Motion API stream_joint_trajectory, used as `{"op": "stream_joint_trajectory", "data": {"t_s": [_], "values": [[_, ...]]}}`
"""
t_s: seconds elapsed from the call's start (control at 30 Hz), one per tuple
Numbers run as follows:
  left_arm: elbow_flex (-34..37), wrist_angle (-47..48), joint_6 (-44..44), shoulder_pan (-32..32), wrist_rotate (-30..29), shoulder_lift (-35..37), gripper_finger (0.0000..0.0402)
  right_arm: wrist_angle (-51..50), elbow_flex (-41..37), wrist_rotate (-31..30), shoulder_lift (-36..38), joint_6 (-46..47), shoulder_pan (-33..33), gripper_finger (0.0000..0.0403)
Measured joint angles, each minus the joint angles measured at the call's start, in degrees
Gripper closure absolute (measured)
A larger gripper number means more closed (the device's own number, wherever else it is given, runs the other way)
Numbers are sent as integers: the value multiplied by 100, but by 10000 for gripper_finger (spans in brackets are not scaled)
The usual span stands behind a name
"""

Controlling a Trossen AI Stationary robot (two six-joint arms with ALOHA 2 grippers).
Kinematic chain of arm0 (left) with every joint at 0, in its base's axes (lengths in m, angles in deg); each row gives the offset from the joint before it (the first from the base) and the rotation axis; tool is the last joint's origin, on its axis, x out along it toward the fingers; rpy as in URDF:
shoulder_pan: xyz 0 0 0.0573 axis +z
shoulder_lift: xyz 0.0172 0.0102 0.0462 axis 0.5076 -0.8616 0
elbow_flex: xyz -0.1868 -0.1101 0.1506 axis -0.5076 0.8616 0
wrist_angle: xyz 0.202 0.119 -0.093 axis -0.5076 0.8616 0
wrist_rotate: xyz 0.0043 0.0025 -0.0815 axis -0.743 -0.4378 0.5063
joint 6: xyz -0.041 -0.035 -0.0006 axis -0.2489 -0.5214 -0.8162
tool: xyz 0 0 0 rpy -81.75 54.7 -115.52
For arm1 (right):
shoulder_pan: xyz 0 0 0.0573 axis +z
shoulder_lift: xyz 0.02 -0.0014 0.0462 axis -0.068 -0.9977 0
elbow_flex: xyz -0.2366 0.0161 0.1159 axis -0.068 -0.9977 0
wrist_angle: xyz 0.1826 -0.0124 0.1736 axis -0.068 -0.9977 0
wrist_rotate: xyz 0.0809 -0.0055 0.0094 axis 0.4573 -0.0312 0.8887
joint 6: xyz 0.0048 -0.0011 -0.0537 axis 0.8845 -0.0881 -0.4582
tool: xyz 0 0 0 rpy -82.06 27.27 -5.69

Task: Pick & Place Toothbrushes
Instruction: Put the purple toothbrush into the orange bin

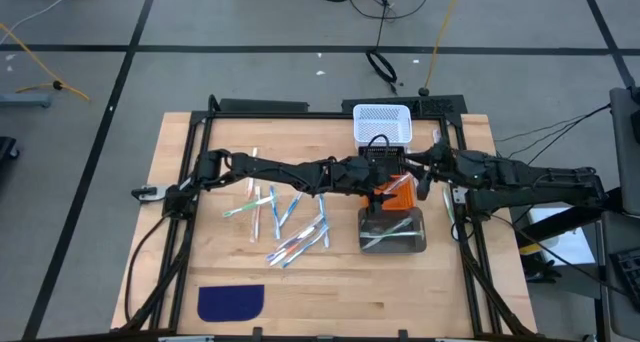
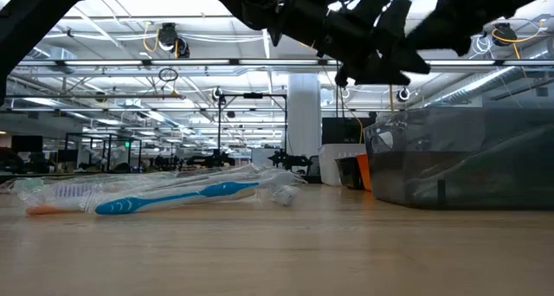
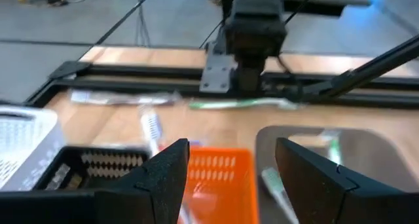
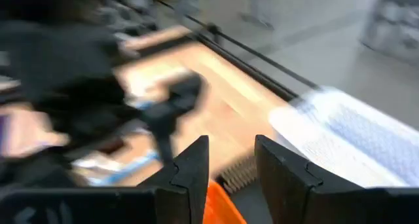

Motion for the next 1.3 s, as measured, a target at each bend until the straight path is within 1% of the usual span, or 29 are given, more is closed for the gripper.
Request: {"op": "stream_joint_trajectory", "data": {"t_s": [0.03,0.1,0.23,0.33,0.4,0.57,0.7,0.87,1.07,1.3], "values": [[0,130,12,10,-39,2,169,-196,0,-171,-14,215,-24,289],[0,425,11,45,-72,19,169,-573,0,-315,-29,633,-144,289],[2,808,-60,127,-83,121,169,-1128,0,-313,-181,1224,-619,289],[-7,886,-70,160,-94,153,169,-1452,0,-292,-441,1405,-1134,289],[-2,994,-68,156,-88,153,169,-1584,0,-124,-678,1413,-1536,289],[0,1053,-68,132,-83,166,169,-1776,0,683,-1400,1374,-2665,289],[0,1139,-68,122,-81,166,169,-1837,-2,1046,-1978,1139,-3452,289],[0,1228,-63,122,-83,166,169,-1909,-2,1061,-2546,910,-4092,289],[0,1224,-44,122,-81,166,169,-1958,0,1047,-2991,669,-4716,289],[0,1197,-44,122,-81,166,169,-1949,0,1045,-3407,330,-5216,289]]}}
